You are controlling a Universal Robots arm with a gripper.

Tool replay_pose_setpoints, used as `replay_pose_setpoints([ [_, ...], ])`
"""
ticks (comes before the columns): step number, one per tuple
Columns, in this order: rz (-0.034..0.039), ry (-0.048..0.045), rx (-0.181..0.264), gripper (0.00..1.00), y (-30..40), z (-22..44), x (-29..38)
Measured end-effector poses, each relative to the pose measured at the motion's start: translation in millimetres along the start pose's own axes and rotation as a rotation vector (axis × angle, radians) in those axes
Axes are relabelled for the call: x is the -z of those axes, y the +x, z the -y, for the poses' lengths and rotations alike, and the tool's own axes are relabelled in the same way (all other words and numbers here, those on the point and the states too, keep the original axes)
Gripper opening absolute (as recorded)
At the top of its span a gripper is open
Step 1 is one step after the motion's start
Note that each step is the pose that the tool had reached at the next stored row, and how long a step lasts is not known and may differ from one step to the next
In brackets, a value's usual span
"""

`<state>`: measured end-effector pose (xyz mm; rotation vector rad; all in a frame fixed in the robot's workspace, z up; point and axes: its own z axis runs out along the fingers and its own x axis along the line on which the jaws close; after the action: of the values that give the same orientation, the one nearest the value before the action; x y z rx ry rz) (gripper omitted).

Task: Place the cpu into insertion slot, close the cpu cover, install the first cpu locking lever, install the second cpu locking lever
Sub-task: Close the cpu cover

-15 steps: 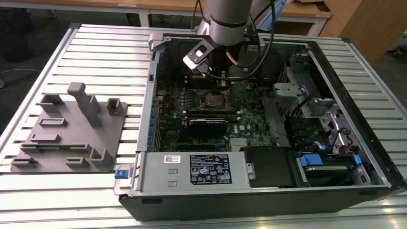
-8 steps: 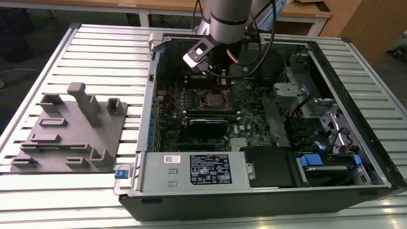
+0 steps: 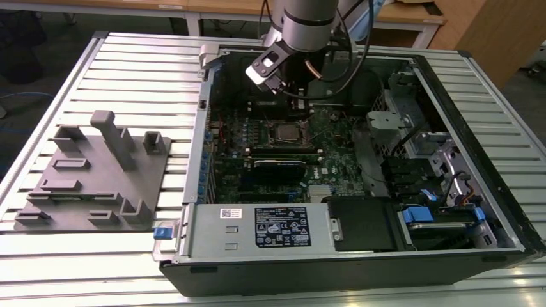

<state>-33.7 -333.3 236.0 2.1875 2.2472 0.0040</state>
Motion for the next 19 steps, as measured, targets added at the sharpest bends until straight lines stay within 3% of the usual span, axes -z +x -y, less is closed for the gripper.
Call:
replay_pose_setpoints([
  [12,-0.0001,-0.0001,0.000,0.10,0.0,-0.1,17.7],
  [19,0.0007,0.0002,0.000,0.10,-0.1,-0.1,19.4],
])
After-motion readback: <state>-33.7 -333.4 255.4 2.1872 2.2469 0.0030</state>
